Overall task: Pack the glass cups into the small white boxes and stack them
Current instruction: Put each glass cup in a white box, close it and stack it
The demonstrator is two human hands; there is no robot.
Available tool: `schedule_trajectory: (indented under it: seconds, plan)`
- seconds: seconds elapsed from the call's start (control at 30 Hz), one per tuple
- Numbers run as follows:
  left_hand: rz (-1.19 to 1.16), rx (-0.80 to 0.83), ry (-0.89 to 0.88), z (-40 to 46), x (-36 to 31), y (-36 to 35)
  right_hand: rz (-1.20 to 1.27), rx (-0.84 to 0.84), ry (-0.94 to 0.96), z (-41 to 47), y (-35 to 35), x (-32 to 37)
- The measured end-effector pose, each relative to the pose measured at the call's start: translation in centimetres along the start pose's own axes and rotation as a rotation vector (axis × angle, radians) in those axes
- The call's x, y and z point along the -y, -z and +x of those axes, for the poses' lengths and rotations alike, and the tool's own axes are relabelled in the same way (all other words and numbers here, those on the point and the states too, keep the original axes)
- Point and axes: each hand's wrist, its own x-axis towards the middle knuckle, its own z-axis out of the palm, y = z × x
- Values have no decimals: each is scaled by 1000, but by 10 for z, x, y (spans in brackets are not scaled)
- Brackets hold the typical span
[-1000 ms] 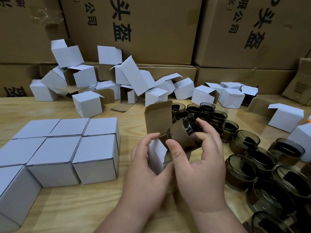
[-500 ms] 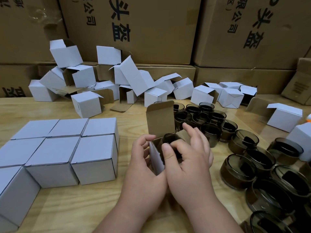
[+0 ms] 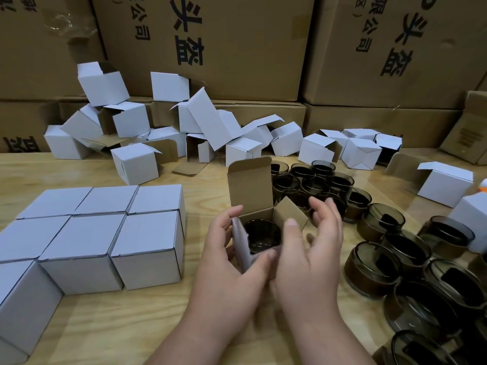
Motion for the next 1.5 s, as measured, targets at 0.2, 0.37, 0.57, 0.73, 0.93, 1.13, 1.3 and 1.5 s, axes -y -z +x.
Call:
schedule_trajectory:
  seconds: [0.2,0.37,0.57,0.73,0.93,1.13,1.3,1.5]
  plan:
    - [-2,23,17,-1,-11,3,263,-16,-396,10,-2,-2]
    - [-14,27,56,1,-11,4,294,109,-338,5,-7,-3]
    - [-154,2,81,3,-8,1,273,224,-333,0,-10,-5]
    - [-128,-38,10,3,-8,1,272,243,-330,1,-8,-4]
    - [-86,-79,-30,2,-8,2,305,212,-318,2,-10,-5]
    - [-42,-69,-41,2,-4,2,388,187,-299,1,-8,0]
    - [27,-88,-73,2,-7,2,379,201,-314,4,-9,-6]
    - [74,-112,-70,3,-11,3,324,156,-239,2,-13,-9]
